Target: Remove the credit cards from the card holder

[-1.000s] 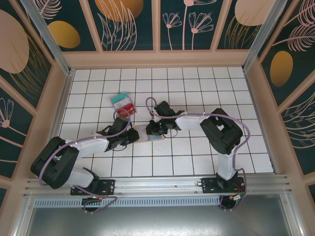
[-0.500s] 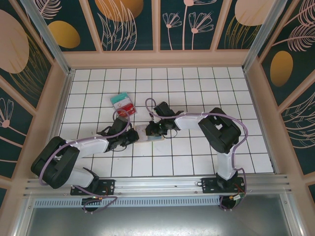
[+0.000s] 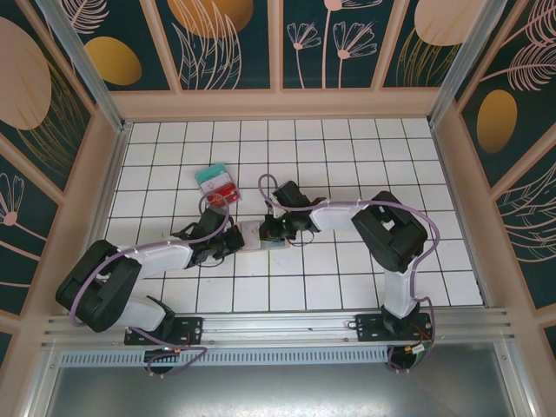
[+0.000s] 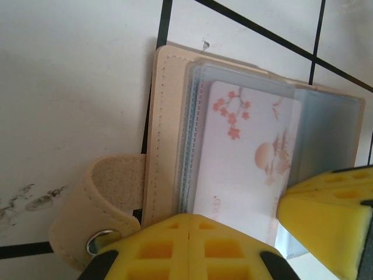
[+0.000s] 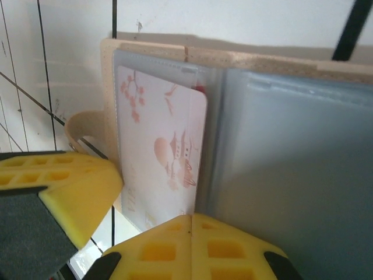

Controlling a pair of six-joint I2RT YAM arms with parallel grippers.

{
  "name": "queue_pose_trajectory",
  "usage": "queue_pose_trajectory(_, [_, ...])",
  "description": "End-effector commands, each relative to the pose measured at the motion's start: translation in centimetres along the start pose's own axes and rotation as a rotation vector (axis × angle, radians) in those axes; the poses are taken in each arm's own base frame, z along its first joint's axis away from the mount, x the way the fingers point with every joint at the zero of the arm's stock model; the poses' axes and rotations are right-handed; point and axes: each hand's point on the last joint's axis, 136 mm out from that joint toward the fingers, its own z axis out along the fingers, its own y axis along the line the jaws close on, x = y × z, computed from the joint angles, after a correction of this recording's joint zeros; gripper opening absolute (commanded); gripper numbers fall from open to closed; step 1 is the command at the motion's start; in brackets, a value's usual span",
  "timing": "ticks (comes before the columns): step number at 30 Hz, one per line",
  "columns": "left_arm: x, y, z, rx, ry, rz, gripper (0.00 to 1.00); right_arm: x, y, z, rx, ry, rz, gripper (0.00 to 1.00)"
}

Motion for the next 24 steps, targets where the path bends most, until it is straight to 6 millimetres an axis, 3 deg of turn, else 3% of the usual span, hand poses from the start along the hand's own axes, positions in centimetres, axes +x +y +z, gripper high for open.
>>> queue_pose_trajectory(1, [1.6, 4.4, 0.3, -0.178, 0.039, -0.034, 0.0, -0.1, -1.0, -1.8, 0.026, -0.034, 0.039, 0.0])
queue_pose_trajectory(9, [1.3, 4.2, 0.1, -0.181, 0.035, -0.037, 0.0, 0.1, -2.2, -3.6, 0.04, -0.057, 0.052, 0.0])
queue_pose_trajectory(16, [-0.3, 1.6, -0.9, -0.105, -0.01, -0.01, 0.0, -0.8, -1.9, -6.4, 0.017, -0.134, 0.038, 0.0])
queue_pose_trajectory(24, [-0.6, 0.7, -1.0, -0.079, -0.01, 0.013, 0.0, -1.7, 0.7, -4.5, -0.027, -0.106, 0.009, 0.17])
